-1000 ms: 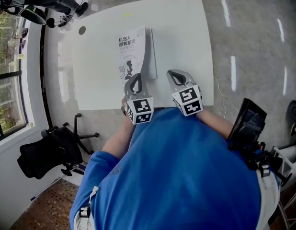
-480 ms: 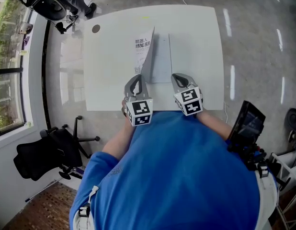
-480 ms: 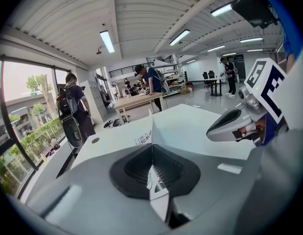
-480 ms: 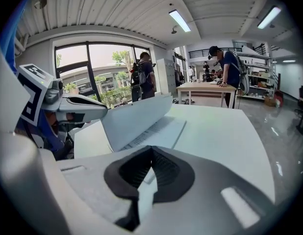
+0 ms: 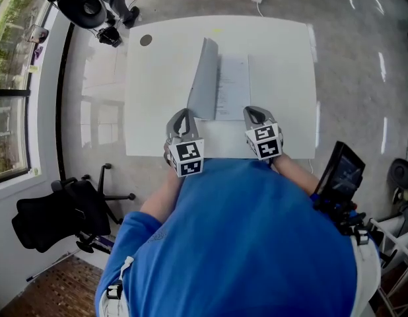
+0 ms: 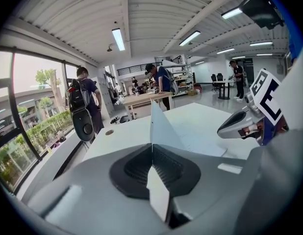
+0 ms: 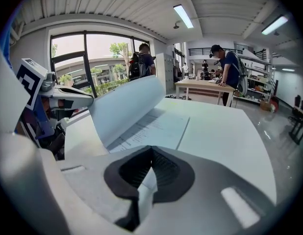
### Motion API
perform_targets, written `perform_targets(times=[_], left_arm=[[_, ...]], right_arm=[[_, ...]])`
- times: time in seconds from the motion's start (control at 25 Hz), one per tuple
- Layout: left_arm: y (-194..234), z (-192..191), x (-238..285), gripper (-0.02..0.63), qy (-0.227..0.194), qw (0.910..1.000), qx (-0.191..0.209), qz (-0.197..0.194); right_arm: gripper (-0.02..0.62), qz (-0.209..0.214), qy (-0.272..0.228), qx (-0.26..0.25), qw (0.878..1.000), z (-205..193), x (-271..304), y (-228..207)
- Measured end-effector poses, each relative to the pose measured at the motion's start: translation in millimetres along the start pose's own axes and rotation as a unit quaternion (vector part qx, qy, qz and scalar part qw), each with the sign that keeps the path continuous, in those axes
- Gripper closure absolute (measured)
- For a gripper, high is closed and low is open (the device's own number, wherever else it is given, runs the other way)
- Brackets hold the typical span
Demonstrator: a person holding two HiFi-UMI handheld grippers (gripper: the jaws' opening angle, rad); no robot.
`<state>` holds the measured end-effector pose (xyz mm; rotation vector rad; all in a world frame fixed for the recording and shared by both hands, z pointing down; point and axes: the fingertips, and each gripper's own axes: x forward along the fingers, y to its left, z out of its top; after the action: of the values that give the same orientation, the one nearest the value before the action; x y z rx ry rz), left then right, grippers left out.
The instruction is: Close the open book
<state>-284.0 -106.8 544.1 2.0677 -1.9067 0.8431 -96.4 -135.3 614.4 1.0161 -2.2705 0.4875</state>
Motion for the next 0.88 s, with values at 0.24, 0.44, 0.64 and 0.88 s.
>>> perform_targets(times=[0.24, 0.44, 0.64, 0.88], left_arm=[[36.7, -23.4, 4.8, 0.591, 0.014, 0.9998, -0.014, 0.006], [68.4, -46.1, 5.7, 0.589, 0.031, 0.9992, -0.024, 0.010], [89.0, -73.9, 3.9, 0.588, 0.045, 0.9987, -0.020, 0.011], [99.6, -91.1, 10.3, 0.586, 0.071, 0.9973, -0.013, 0.009]], right_arm=[[0.592, -0.022, 0.012, 0.008, 1.000, 1.5, 12.9, 4.7], [0.592, -0.036, 0.023, 0.012, 0.999, 2.0, 19.1, 17.3], [0.592, -0.049, 0.035, 0.007, 0.998, -10.3, 21.5, 28.8], [0.592, -0.064, 0.056, 0.006, 0.996, -17.2, 23.8, 22.4]])
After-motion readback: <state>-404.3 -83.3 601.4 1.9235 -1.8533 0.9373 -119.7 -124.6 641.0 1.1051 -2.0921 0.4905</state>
